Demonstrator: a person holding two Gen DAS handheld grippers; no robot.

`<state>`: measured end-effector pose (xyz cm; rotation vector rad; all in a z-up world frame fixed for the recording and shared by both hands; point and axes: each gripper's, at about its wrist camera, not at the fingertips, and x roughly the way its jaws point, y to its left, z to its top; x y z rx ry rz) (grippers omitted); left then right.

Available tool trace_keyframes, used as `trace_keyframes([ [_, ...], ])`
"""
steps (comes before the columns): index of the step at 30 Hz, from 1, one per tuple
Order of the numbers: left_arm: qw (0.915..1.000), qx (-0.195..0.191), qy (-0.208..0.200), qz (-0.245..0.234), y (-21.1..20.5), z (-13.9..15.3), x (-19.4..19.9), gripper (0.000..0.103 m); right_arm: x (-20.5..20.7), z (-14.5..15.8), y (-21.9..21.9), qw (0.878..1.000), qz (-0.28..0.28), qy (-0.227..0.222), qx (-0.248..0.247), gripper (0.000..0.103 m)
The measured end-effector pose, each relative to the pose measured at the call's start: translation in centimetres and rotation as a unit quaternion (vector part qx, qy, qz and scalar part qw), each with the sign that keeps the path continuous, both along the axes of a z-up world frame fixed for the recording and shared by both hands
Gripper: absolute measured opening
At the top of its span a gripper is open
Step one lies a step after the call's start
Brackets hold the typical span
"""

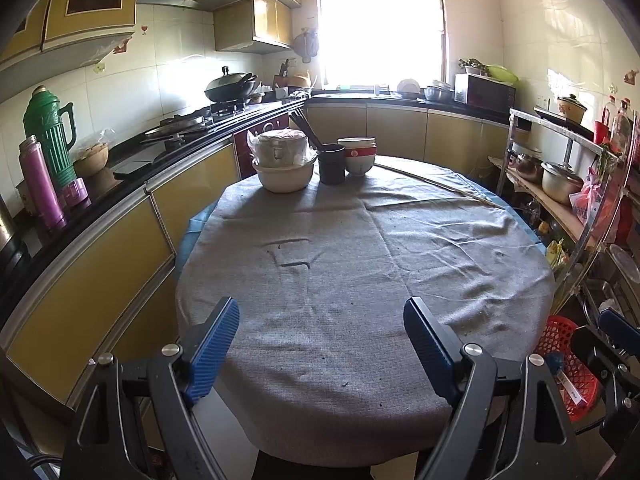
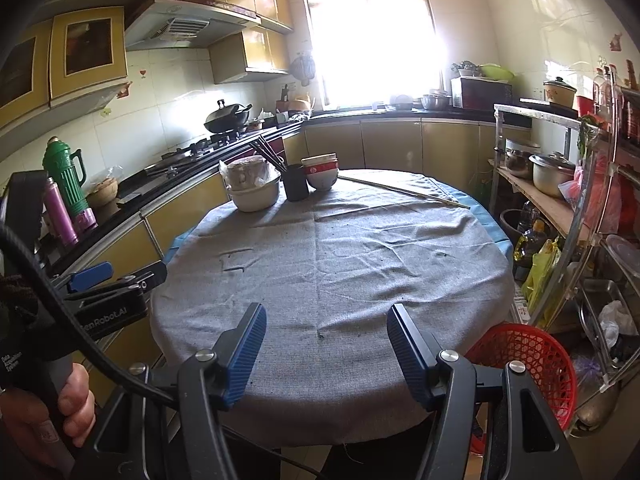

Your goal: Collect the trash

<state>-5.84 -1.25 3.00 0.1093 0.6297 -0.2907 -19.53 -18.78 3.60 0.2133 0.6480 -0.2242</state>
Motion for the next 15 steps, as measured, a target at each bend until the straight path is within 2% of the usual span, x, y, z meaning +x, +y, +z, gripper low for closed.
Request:
trace_keyframes([
  [15,0.9999,-0.003,-0.002,0.009,0.27,0.15,0.2,0.085,0.4,0.35,0.63,1.0,0.005,-0.001,-0.003,0.066],
])
